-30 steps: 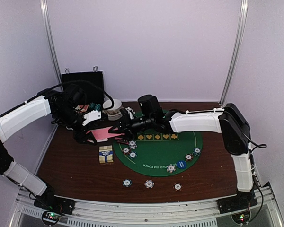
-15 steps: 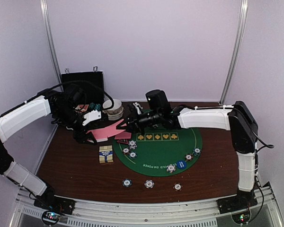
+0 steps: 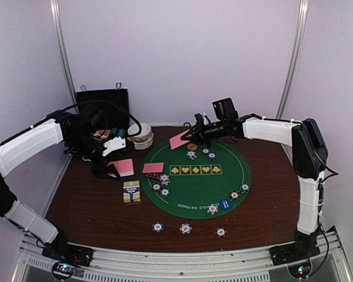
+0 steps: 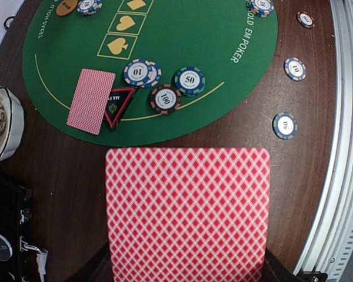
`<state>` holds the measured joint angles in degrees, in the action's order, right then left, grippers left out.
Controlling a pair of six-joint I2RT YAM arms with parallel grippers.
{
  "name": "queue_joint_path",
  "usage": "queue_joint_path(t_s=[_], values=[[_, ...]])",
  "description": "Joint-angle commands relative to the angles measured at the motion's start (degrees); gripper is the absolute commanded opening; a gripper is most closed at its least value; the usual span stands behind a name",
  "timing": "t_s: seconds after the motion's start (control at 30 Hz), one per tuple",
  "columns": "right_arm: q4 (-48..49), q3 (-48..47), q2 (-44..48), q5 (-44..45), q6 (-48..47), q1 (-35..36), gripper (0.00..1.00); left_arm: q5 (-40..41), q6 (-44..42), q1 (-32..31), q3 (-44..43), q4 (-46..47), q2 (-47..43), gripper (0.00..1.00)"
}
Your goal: Distribute texas hold em gaming equipment
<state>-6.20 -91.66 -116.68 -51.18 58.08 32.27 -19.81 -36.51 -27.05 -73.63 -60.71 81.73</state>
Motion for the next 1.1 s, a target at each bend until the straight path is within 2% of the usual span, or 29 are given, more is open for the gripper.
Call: queue_joint_path(t_s=[0.0, 0.17, 0.4, 0.77, 0.93, 1.07], values=[[-13.8, -8.6, -5.0, 4.1, -11.6, -5.6, 0.02, -0.6, -0.1, 0.2, -0.9, 0.5, -0.6, 0.0], [-21.1, -18.8, -13.3, 8.0, -16.8, -9.4, 0.03, -0.6, -0.1, 0.2, -1.0, 0.5, -0.3, 0.0], [-23.1, -29.2, -21.7, 11.5, -17.3, -11.2, 0.03, -1.1, -0.1, 0.2, -1.1, 0.5, -0.1, 0.0], [-15.6, -33.6, -28.8, 13.7, -12.0, -11.1, 0.05, -2.0, 0.0, 0.2, -1.1, 0.5, 0.4, 0.0], [-15.9, -33.5, -29.5, 15.0, -12.7, -11.0, 0.13, -2.0, 0.1, 0.2, -1.3, 0.5, 0.3, 0.0], [-18.7, -32.7, -27.3, 18.1, -15.9, -10.8, 0.3, -2.1, 0.1, 0.2, -1.1, 0.1, 0.1, 0.0]])
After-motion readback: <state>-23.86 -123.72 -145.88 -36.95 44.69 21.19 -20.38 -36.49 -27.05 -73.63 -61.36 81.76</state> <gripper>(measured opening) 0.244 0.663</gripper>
